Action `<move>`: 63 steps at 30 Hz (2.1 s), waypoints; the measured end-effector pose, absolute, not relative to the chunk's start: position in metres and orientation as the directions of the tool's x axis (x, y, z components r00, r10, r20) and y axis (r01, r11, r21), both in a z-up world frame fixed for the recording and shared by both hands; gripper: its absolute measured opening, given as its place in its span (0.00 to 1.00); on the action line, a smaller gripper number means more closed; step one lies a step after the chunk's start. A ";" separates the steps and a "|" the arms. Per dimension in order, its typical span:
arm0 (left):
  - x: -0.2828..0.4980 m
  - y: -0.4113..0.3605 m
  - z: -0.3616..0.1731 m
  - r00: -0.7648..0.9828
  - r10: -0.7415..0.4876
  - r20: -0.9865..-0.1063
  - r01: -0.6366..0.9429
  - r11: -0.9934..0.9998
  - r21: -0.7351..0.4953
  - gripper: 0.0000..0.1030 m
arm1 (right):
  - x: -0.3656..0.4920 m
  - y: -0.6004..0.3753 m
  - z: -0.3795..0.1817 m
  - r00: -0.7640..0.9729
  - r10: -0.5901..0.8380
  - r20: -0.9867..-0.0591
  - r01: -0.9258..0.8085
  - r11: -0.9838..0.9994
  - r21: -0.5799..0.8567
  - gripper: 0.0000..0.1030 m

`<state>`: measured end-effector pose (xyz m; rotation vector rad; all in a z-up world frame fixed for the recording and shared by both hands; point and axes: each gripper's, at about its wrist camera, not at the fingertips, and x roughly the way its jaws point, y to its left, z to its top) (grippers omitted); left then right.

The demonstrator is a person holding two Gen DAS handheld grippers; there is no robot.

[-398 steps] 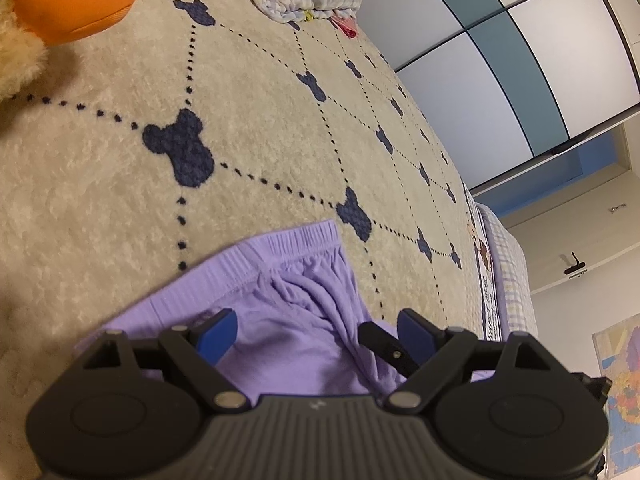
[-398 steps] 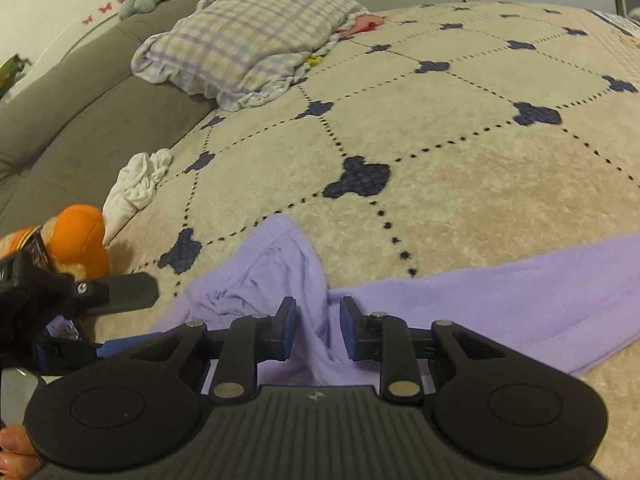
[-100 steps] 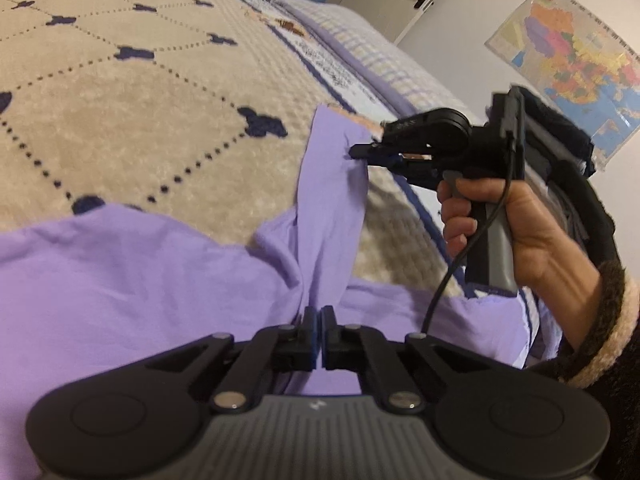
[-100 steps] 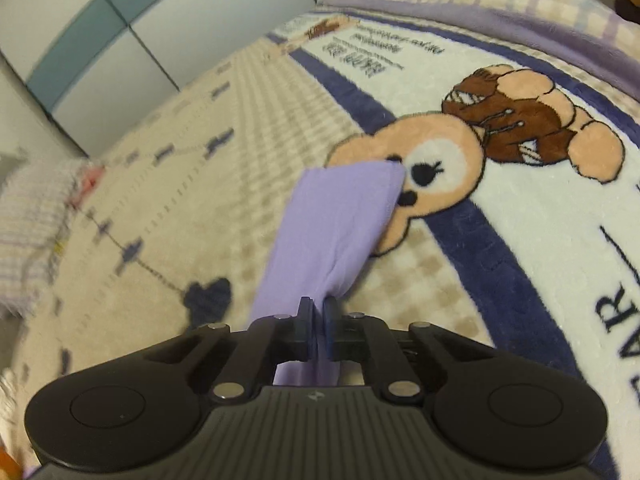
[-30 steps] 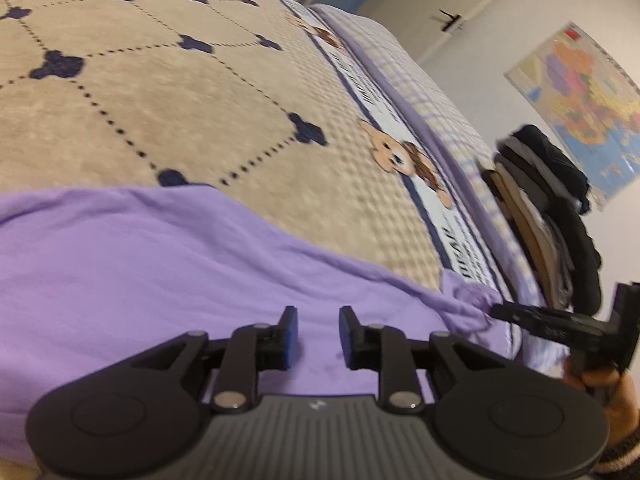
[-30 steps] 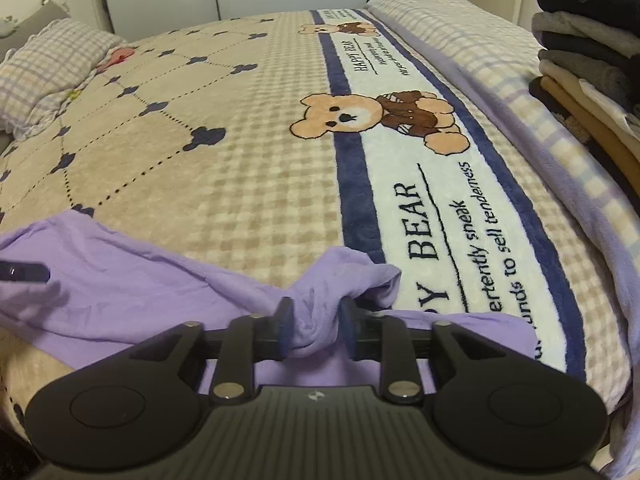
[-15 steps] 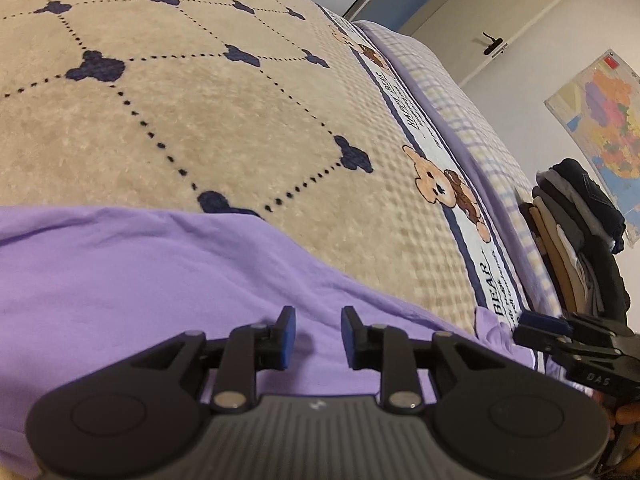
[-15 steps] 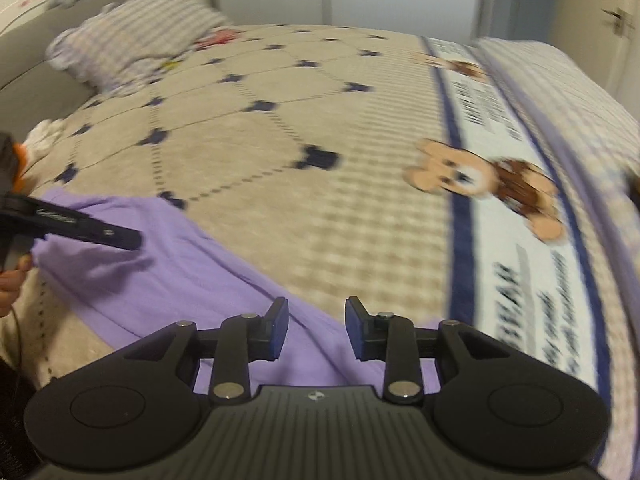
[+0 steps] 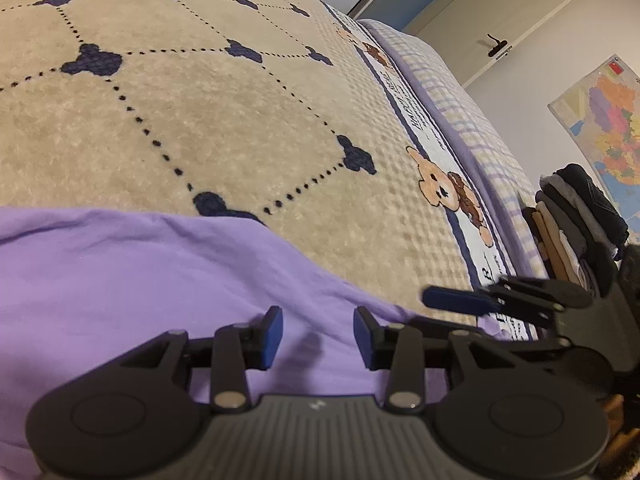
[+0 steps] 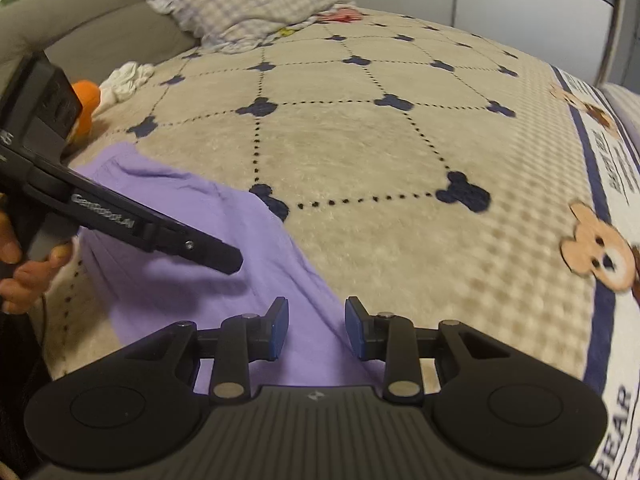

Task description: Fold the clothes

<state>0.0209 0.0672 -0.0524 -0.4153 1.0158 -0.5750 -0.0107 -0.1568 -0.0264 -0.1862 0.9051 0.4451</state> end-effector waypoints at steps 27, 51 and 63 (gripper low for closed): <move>0.028 0.043 -0.067 0.367 -0.621 -0.692 0.240 0.782 -0.575 0.03 | -0.016 -0.143 -0.040 0.398 0.458 -0.795 -0.622 0.772 0.134 0.04; 0.000 0.064 -0.083 0.343 -0.652 -0.677 0.282 0.759 -0.587 0.03 | 0.082 -0.143 -0.106 0.226 0.828 -0.513 0.070 0.512 0.856 0.24; 0.002 0.063 -0.084 0.341 -0.655 -0.674 0.276 0.756 -0.594 0.03 | 0.085 -0.151 -0.115 0.288 0.830 -0.477 0.167 0.447 0.879 0.26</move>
